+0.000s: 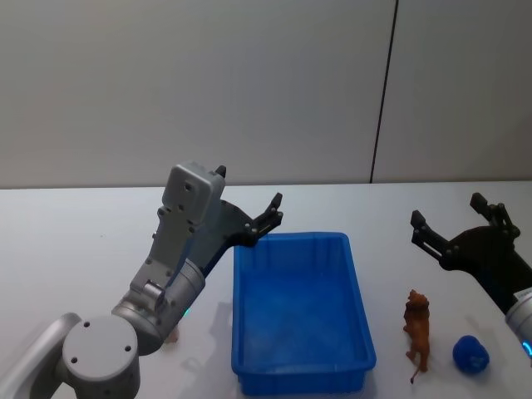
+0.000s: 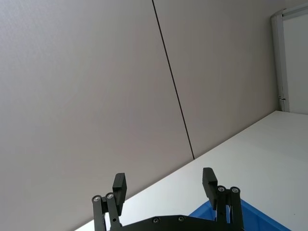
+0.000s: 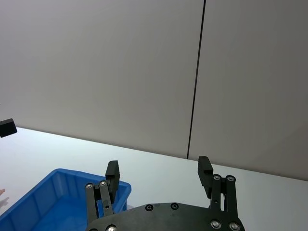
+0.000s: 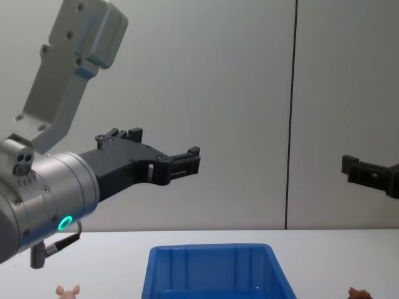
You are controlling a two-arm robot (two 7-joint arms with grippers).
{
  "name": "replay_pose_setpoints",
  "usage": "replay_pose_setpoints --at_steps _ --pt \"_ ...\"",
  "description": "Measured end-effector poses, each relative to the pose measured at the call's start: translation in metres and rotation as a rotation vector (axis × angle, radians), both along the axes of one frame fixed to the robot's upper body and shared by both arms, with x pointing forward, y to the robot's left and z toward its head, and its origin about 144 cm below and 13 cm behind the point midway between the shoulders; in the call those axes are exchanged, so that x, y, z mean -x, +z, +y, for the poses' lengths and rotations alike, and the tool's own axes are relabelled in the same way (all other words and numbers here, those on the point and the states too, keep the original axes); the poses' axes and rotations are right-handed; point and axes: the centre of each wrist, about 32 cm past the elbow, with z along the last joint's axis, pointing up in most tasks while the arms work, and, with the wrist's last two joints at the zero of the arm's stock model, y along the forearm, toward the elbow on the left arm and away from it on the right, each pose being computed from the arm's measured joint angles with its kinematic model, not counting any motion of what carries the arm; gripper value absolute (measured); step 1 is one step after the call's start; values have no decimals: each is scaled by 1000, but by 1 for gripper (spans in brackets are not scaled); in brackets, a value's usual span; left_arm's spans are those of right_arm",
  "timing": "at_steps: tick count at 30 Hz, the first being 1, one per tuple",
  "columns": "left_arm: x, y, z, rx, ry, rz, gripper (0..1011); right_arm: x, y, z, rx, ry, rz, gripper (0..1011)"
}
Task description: Pick up the two dolls from the table and place them into the box.
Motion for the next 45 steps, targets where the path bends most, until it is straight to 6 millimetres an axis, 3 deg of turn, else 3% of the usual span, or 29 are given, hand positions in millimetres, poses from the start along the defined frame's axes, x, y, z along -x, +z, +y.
replay_pose_setpoints --at_steps 28,45 --pt "0 0 0 0 0 0 1001 -3 -3 -2 15 -3 1 1001" --pt "0 0 0 0 0 0 1001 -8 -30 -27 130 3 95 1001"
